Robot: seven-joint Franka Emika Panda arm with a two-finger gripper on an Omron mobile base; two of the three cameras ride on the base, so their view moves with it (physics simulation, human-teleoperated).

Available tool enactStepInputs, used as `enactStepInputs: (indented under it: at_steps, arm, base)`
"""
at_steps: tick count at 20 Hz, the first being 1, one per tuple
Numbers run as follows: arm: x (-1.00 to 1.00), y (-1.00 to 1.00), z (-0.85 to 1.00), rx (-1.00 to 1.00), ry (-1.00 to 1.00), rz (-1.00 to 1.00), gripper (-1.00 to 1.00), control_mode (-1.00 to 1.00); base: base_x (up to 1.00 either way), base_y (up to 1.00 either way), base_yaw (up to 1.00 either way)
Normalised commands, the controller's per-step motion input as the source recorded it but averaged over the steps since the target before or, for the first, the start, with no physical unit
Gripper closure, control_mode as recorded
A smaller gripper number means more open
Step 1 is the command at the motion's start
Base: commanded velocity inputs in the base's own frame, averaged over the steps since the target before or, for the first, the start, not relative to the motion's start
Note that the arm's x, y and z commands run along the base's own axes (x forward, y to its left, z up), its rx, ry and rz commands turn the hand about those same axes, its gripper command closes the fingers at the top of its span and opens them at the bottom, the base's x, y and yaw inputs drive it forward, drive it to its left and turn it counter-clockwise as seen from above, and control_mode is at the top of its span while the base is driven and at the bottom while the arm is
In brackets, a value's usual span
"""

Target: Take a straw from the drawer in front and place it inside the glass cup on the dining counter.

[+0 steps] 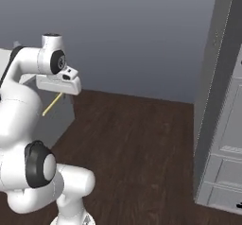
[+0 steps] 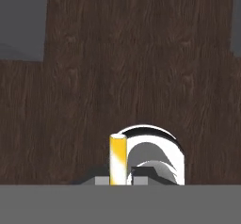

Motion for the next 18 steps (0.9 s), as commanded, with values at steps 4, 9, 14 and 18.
enactStepInputs:
  at_steps: [4,9,14,18]
  arm:
    - [0.00,0.00,0.00,0.00,0.00,0.00,1.00,1.00]
    - [0.00,0.00,0.00,0.00,0.00,0.00,1.00,1.00]
    - [0.00,0.00,0.00,0.00,0.00,0.00,1.00,1.00]
    - [0.00,0.00,0.00,0.00,0.00,0.00,1.00,1.00]
  base:
    - [1.00,0.00,0.34]
    - [1.00,0.00,0.34]
    - [1.00,-0.07,0.32]
    - [1.00,-0.22,0.32]
